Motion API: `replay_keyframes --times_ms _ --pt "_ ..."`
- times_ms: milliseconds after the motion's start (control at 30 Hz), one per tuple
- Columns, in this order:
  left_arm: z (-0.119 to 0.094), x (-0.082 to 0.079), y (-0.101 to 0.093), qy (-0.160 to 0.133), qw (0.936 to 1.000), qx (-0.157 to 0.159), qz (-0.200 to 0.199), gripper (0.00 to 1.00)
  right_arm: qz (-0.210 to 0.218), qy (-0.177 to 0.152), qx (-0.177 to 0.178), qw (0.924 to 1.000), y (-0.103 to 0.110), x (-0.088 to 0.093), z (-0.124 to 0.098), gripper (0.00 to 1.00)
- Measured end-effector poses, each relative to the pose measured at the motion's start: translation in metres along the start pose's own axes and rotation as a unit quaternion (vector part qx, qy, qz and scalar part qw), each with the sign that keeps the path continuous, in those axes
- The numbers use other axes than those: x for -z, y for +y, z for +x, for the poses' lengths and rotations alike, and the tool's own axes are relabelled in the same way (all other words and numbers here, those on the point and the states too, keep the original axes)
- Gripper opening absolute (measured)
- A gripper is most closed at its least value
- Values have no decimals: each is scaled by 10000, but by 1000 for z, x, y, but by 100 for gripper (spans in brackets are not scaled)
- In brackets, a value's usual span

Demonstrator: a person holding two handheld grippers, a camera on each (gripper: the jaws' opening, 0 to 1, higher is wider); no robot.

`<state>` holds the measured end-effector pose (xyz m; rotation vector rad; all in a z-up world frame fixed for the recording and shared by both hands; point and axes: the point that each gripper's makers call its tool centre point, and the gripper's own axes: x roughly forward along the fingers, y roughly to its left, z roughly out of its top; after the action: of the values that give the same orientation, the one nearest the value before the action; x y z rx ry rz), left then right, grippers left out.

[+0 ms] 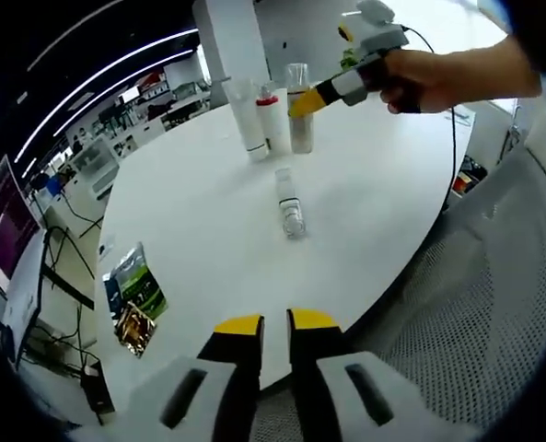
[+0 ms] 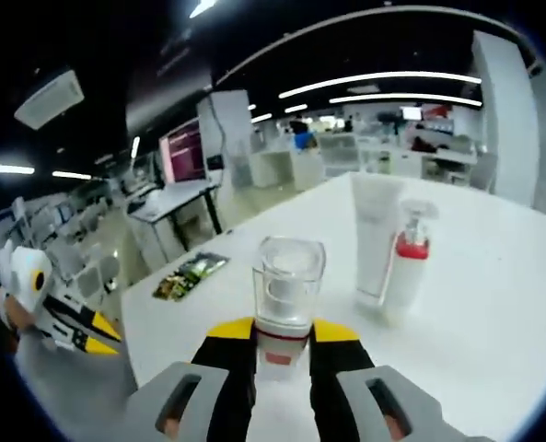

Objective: Arrange the skincare products in the storage area until every visible bottle or jar stands upright without overlapping.

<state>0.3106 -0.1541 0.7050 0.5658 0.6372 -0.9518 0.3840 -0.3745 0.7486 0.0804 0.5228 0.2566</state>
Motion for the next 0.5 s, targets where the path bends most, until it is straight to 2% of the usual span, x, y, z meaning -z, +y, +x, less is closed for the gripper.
replay_keyframes --times_ms 67,267,433,500 --pt "0 1 0 28 10000 16 -10 5 -54 32 244 9997 -12 3 6 16" --pt "0 2 -2 51 10000 53 -12 2 263 69 656 9975 -38 5 27 16" --pt "1 5 -2 114 9999 59 -4 0 209 125 908 9956 -49 6 48 16" --pt "2 6 -3 153 9998 96 -1 0 329 259 1079 9933 -55 14 56 16"
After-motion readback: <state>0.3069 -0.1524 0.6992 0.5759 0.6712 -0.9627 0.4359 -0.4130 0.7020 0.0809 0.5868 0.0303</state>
